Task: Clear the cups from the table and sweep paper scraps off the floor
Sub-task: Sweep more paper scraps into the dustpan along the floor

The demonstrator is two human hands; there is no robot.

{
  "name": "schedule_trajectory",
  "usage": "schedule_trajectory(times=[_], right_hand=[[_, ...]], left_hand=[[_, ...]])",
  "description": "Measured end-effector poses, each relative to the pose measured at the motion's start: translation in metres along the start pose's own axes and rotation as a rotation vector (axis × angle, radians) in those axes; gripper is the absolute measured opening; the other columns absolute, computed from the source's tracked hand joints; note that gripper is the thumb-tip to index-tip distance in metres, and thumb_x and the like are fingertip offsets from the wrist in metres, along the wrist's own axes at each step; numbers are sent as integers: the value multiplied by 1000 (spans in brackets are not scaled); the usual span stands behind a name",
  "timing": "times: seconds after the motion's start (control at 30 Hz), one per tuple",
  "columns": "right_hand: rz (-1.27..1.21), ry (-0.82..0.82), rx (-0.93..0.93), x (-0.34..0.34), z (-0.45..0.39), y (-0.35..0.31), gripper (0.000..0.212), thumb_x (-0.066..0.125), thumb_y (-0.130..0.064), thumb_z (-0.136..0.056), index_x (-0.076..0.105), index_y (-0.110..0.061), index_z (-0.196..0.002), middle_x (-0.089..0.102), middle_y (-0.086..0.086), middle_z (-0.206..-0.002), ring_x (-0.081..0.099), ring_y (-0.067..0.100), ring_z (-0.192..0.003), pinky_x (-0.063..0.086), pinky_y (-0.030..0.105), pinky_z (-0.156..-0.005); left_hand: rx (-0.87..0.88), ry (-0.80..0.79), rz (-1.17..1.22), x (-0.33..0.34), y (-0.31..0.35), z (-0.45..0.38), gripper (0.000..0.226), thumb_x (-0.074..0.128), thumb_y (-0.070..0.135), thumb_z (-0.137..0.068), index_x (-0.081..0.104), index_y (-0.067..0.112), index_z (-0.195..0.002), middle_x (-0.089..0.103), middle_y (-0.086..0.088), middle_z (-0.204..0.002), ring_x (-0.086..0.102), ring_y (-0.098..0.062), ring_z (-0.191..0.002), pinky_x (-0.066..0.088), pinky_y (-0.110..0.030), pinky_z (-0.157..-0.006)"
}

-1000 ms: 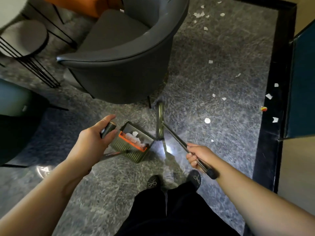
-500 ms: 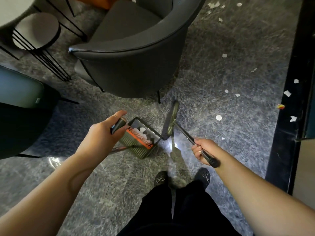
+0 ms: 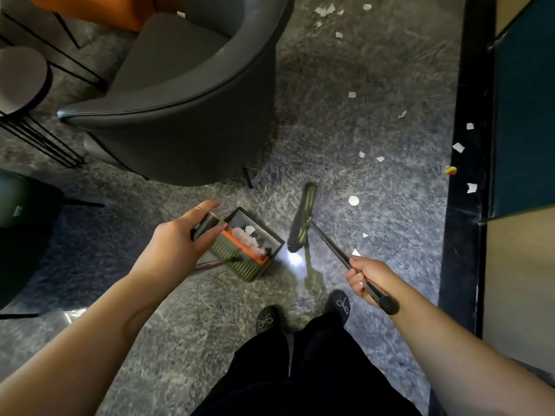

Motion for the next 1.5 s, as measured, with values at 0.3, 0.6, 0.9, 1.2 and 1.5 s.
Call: schedule_trajectory(times=[0.3,0.6,0.9,1.2,1.5], right_hand=[[7,174,-27,-104,21,-45,18,33,-14,-104,45,-22,-94,35,3,-62,32,5,-26,26,10,-31],[87,229,-62,-188,15,-133,16,35,-14,-104,43,-24,-95,37,2,-54,32,5,-27,27,10,-31],[52,180,-121,-210,15,-183,16,33,-10,-103,43,-20,-112,35,3,-61,32,5,-29,26,12,-31],[-68,141,-68,-233,71,-129,26,32,-10,-104,40,-20,-81,33,3,-52,29,7,-27,25,10,-31],[-87,218,64,-234,76,-75,21,33,-12,-104,45,-21,-90,34,3,-55,28,8,-30,25,10,-36]], left_hand=[[56,-86,46,61,83,-39,44,66,38,-89,49,56,-126,64,26,-75,59,11,-72,42,-2,-59],[79,-108,47,124,165,-77,45,66,35,-90,50,56,-126,62,28,-78,58,14,-76,38,-3,-63],[149,-155,25,162,229,-96,45,65,32,-92,51,50,-131,57,31,-60,51,9,-48,36,-6,-46],[206,-231,-37,168,270,-115,47,66,34,-91,52,46,-134,68,14,-97,62,9,-84,42,-7,-72],[337,-360,-96,183,290,-154,50,65,36,-91,48,48,-136,65,15,-105,62,-1,-90,43,-18,-80]])
Point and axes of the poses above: each hand's wrist, its own z-axis away from the middle knuckle, its own x-axis out of the palm, y = z × x, the point moved 8 cm from there along -z, towards the middle knuckle
